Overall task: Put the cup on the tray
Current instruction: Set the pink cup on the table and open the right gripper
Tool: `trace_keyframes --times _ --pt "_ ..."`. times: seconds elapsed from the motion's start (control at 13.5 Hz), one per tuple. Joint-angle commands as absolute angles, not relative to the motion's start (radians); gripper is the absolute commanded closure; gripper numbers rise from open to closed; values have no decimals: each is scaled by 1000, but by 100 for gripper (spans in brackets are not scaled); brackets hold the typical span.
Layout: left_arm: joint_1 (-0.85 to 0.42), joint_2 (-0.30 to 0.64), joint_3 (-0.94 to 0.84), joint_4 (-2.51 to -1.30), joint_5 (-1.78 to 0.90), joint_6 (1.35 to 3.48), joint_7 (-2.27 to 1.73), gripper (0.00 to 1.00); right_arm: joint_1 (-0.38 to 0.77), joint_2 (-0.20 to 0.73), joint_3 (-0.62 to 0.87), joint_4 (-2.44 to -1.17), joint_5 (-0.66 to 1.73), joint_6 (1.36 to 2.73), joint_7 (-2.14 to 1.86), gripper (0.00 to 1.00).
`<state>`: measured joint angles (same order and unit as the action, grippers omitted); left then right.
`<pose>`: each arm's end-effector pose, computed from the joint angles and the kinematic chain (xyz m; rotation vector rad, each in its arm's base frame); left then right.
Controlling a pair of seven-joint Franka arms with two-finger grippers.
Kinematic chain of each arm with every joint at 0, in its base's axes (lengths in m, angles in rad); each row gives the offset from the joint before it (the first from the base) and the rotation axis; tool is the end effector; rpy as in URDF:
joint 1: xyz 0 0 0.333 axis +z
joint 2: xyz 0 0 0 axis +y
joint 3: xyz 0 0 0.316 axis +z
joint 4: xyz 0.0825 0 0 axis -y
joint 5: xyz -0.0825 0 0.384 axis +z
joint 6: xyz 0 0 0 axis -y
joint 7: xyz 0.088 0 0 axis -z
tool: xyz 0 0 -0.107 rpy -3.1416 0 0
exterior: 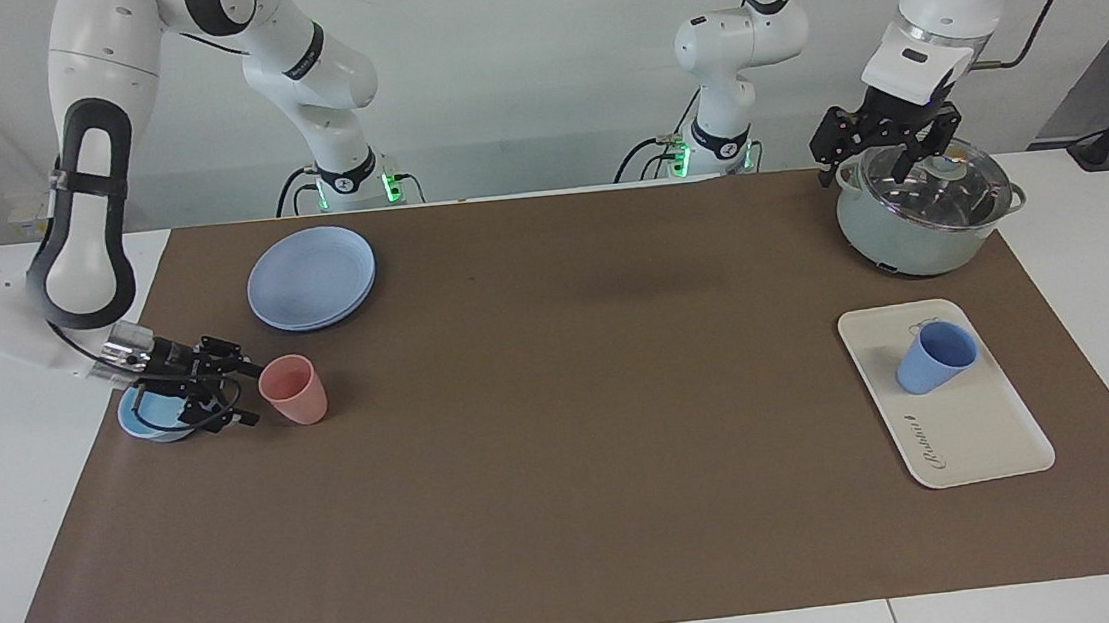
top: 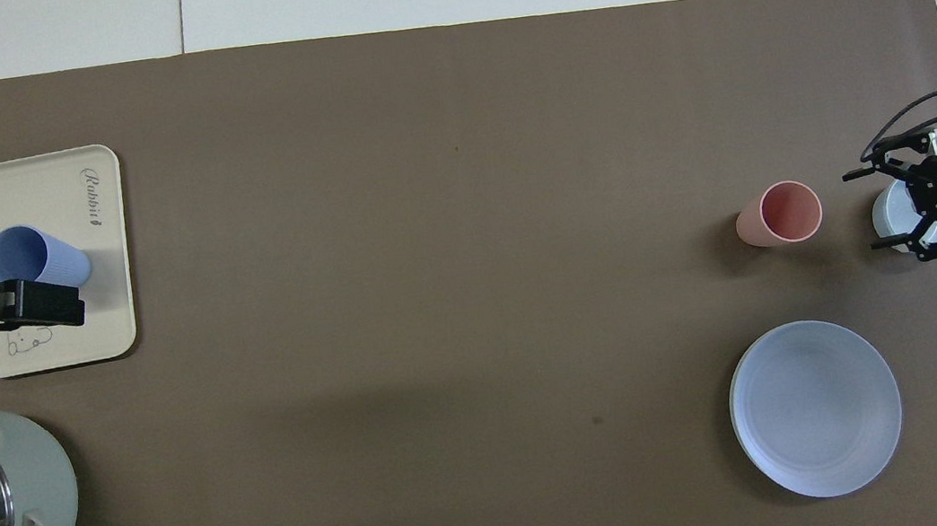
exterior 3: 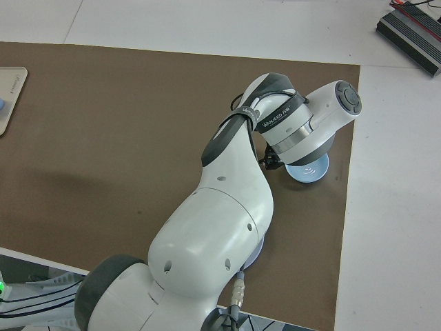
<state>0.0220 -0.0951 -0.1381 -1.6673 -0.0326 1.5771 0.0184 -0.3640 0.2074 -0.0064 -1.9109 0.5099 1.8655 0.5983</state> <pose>0.5207 -0.0678 0.6303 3.1149 -0.2087 0.0048 0.5544 -0.1749 0.3785 -2.2241 1.4934 0.4085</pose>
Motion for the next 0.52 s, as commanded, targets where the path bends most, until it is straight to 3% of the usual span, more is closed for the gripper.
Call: trace_keyframes --times 0.0,0.44 --pt "37 -114 -140 -1687 -46 1568 46 0 -330 105 2 -1939 381 1792 569 1" --pt "37 -114 -140 -1687 -46 1569 46 0 -37 28 6 -1930 113 1790 331 1"
